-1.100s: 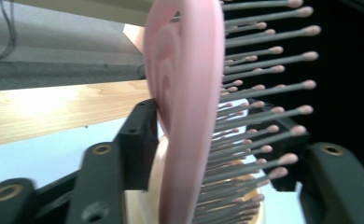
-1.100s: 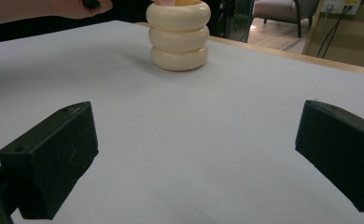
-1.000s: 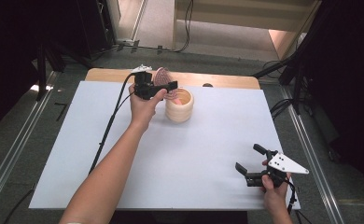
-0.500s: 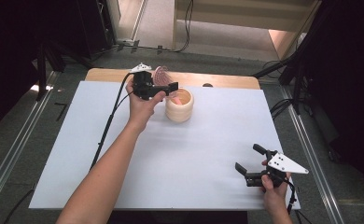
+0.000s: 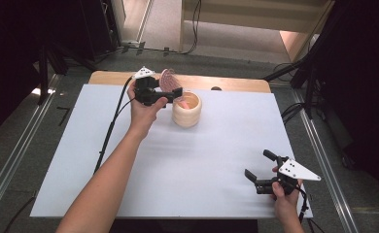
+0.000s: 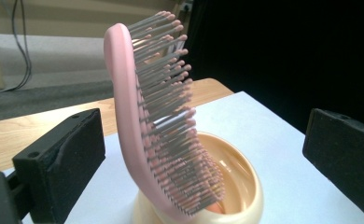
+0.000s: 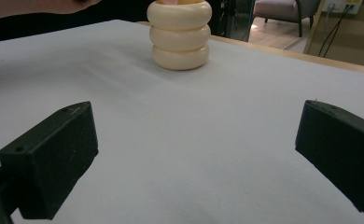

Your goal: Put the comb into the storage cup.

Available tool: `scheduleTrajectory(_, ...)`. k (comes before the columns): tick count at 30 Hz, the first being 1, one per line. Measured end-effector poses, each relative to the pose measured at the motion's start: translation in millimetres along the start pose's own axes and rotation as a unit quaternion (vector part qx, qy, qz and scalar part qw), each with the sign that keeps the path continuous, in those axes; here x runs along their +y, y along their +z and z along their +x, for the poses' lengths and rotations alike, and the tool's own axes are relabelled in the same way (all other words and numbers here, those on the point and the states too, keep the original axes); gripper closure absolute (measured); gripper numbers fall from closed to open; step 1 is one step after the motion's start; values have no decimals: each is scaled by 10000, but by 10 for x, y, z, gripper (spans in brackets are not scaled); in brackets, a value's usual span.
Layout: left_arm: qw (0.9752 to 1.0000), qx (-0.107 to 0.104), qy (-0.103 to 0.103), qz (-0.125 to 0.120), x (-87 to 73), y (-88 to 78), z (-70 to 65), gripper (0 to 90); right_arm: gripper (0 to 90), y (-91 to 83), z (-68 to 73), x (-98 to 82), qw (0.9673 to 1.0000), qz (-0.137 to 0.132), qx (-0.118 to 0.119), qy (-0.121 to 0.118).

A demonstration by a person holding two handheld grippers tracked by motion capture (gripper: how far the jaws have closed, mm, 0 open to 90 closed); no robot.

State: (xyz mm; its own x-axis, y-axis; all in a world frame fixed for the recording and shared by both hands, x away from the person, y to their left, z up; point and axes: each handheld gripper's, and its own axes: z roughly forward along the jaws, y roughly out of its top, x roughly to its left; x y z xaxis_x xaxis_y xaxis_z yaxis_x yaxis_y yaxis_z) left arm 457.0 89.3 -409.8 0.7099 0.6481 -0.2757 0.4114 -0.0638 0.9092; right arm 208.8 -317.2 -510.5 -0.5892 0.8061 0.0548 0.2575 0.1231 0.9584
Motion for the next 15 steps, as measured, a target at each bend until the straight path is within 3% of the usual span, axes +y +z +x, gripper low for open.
scheduleTrajectory(15,9997,25,238,-56,-74,-229,-6,0,0,7,6,1,10000,10,-27,-25)
